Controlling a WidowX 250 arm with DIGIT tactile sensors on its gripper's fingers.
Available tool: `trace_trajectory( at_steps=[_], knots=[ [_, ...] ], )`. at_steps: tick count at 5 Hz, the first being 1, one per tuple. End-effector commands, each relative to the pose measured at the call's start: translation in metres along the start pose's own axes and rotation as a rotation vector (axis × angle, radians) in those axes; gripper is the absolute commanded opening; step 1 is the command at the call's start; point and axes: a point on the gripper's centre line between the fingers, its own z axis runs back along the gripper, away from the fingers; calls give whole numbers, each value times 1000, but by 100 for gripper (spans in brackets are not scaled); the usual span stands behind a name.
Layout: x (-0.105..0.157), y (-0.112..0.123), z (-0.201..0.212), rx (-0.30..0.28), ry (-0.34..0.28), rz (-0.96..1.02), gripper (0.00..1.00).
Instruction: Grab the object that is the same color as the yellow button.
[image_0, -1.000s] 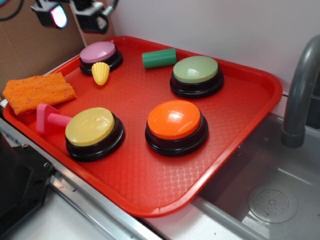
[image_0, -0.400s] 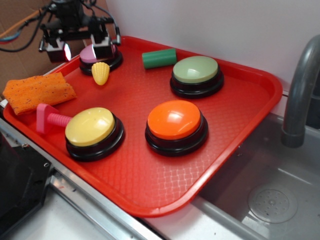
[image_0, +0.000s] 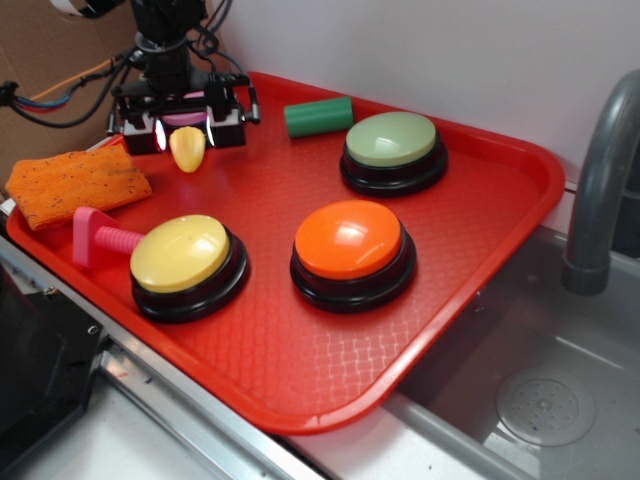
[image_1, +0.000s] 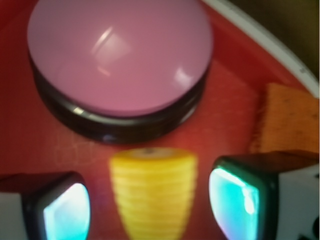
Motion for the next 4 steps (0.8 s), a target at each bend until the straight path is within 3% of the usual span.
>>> trace_trajectory(
  at_steps=[1,2,3,4],
  knots=[
    [5,12,0,-73,-18,28,19],
    [5,14,-1,-73,-14,34,0],
    [7,12,13,-34,-21,-78,0],
    [2,3,47,-58,-22,-329,0]
  ],
)
